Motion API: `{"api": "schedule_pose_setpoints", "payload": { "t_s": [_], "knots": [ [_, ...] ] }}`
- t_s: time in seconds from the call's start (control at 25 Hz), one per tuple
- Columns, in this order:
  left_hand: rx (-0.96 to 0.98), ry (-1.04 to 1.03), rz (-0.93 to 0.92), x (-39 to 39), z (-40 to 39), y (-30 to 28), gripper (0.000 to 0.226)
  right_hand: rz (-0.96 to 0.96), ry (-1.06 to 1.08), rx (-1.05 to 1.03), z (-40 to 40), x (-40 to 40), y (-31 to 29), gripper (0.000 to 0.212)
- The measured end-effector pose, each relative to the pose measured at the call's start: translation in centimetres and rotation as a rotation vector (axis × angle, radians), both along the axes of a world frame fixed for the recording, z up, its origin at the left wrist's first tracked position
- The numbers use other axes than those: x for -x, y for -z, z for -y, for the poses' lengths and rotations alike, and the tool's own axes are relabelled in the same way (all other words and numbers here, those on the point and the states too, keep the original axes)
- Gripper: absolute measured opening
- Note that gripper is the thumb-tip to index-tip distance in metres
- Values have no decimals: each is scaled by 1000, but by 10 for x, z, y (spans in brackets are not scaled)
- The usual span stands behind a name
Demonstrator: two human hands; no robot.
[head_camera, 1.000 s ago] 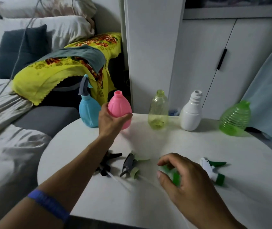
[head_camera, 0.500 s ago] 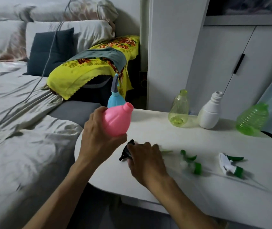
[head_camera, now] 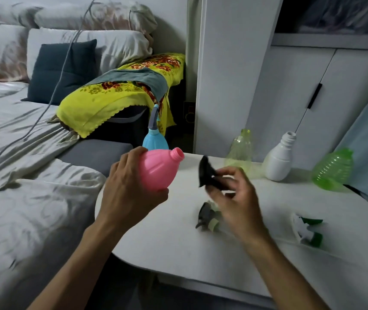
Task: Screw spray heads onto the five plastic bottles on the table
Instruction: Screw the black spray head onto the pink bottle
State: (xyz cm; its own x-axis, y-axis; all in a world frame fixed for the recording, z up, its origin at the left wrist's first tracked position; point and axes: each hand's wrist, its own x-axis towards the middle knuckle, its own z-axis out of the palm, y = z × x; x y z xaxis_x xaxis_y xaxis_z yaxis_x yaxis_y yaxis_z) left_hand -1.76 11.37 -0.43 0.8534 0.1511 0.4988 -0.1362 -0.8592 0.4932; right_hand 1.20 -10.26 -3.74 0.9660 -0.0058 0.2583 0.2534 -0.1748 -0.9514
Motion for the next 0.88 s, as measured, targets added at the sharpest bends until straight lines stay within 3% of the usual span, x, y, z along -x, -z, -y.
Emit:
{"api": "schedule_pose_setpoints", "payload": {
  "t_s": [0.12,0.28,0.64,0.88],
  "knots": [
    [-58,90,-8,-4,27,4,94,-8,54,-567,64,-3,-30,43],
    [-105,152,-37,-12,59,10,94,-42,119,-806,116,-3,-32,55],
    [-169,203,-87,-22,95,22,97,41,114,-791,143,3,-36,67],
    [-204,230,-71,-23,105,23,99,86,66,-576,104,4,-12,71]
  ]
}}
